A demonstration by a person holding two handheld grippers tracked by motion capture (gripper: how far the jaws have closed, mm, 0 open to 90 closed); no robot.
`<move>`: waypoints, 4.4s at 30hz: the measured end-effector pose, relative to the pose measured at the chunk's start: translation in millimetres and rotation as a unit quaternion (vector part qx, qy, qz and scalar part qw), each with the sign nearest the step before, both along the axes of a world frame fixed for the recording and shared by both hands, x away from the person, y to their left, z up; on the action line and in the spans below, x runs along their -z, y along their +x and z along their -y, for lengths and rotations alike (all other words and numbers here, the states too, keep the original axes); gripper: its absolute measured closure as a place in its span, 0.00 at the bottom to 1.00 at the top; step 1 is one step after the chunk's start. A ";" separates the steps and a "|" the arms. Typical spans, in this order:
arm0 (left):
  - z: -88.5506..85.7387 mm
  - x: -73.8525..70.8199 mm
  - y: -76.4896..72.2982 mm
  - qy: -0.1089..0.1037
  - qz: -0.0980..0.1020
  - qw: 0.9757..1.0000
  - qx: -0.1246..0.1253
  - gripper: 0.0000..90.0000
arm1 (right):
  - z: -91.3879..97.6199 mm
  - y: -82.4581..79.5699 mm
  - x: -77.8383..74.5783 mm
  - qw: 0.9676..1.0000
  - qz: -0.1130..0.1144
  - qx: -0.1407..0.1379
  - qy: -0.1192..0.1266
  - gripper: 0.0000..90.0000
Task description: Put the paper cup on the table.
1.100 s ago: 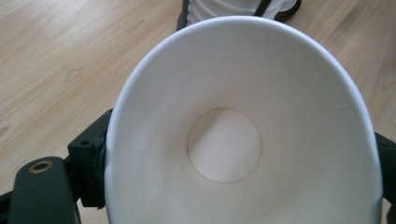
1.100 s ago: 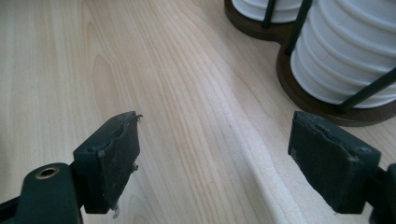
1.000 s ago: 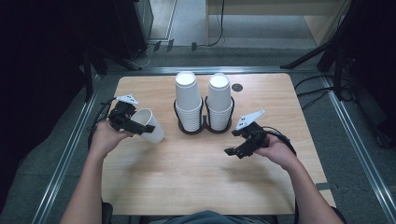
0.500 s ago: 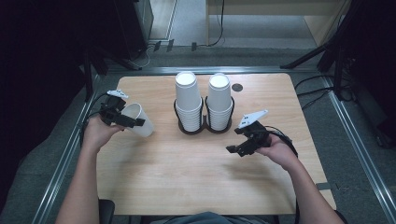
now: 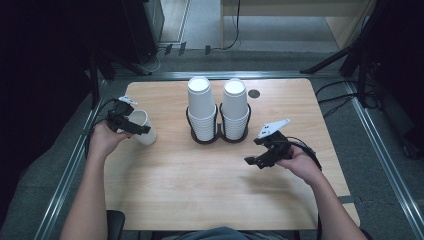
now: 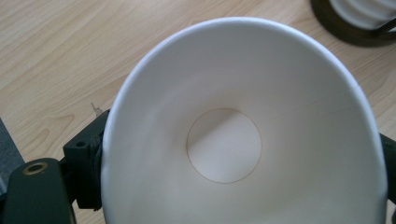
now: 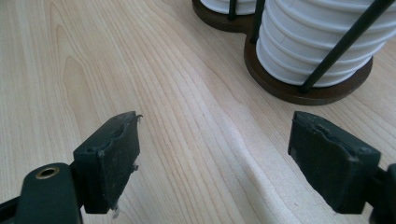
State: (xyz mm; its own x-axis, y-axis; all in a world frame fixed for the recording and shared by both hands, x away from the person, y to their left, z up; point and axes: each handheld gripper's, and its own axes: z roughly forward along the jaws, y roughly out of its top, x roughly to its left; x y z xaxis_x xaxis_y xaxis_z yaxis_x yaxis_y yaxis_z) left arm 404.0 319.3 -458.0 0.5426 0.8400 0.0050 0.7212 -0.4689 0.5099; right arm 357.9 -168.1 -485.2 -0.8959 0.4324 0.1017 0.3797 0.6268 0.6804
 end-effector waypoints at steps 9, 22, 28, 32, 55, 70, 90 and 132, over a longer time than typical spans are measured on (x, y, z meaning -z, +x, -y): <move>8.1 5.3 0.7 0.012 0.012 1.000 -0.001 0.09 | 0.9 -0.9 -0.5 1.000 0.004 0.000 -0.002 0.18; 7.5 3.8 1.1 -0.017 0.006 1.000 -0.004 0.01 | 1.7 -0.6 -1.0 1.000 0.003 0.001 0.001 0.18; 4.9 2.1 0.2 -0.031 0.005 0.999 -0.005 0.00 | 1.6 -0.7 -1.0 1.000 0.003 0.000 0.000 0.18; 2.6 -0.7 -1.1 -0.042 0.006 0.999 -0.005 0.00 | 1.4 -1.0 -1.1 1.000 0.003 0.000 0.000 0.18; 1.4 -31.8 -10.7 -0.081 0.029 0.996 -0.013 0.00 | -0.9 -1.8 -0.3 1.000 -0.003 -0.009 -0.004 0.19; 11.6 -50.5 -17.8 -0.110 0.034 0.993 -0.005 0.00 | -0.2 -1.5 -1.0 1.000 -0.003 -0.012 -0.001 0.19; 44.9 -55.4 -30.4 -0.124 0.034 0.991 0.030 0.00 | -3.1 1.1 -3.2 1.000 0.002 -0.018 -0.002 0.18; 120.7 -7.7 -53.1 -0.123 0.026 0.986 0.107 0.00 | -8.6 2.9 -4.2 1.000 0.004 -0.030 -0.002 0.18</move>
